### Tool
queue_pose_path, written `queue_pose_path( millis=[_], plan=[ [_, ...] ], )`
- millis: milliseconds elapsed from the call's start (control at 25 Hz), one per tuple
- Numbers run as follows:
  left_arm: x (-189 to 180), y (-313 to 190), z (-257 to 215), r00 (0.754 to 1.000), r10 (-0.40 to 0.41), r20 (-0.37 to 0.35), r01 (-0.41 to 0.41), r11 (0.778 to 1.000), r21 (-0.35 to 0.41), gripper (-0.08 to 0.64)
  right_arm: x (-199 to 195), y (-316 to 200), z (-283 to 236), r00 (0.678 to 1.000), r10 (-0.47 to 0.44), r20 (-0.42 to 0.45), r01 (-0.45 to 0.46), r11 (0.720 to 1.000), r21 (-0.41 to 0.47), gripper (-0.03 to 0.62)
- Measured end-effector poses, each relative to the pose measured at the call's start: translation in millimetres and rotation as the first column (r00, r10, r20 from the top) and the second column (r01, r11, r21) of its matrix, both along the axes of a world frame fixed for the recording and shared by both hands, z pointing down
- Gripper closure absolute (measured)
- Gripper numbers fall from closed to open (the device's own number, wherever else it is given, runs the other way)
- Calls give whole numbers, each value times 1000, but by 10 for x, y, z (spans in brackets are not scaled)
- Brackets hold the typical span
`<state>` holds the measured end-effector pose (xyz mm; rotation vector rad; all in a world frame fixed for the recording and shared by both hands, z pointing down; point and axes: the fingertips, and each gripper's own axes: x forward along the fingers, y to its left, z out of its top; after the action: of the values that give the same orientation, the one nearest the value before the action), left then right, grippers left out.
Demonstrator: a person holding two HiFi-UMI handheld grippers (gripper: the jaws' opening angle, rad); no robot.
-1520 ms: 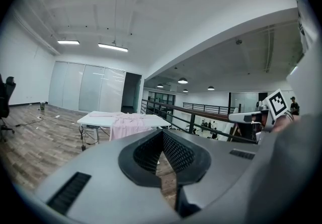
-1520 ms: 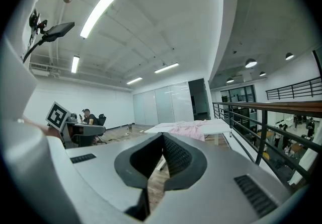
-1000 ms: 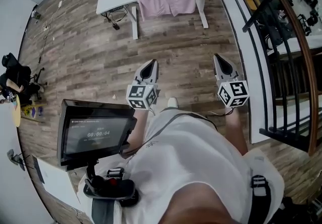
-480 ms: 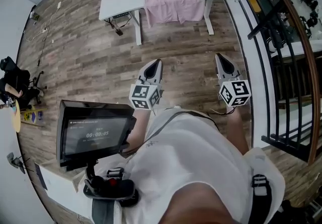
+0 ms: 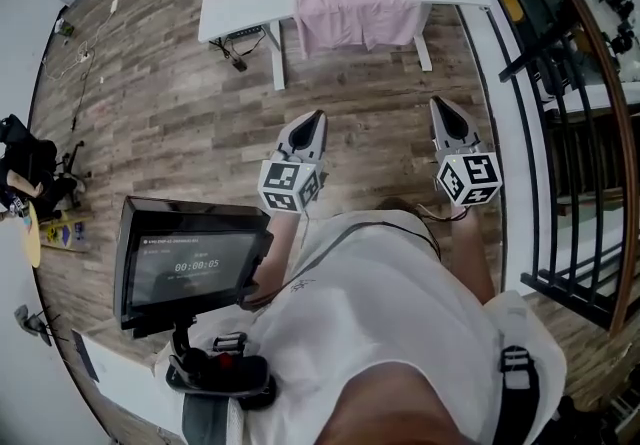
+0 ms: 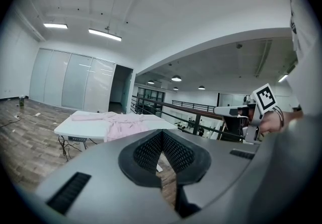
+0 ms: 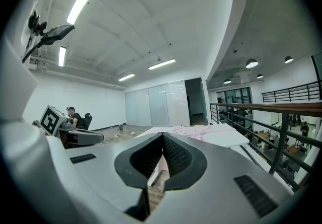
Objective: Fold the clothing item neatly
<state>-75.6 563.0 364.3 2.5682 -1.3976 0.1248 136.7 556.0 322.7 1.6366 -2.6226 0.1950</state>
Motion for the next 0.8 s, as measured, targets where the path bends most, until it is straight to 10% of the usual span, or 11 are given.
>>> queue_pose_path(
  millis=[800],
  plan=[
    [190,-593,-197,996,-84,-5,84,996,-16,557,181,-860,-287,995,-94,12,94,995,12,591]
  ],
)
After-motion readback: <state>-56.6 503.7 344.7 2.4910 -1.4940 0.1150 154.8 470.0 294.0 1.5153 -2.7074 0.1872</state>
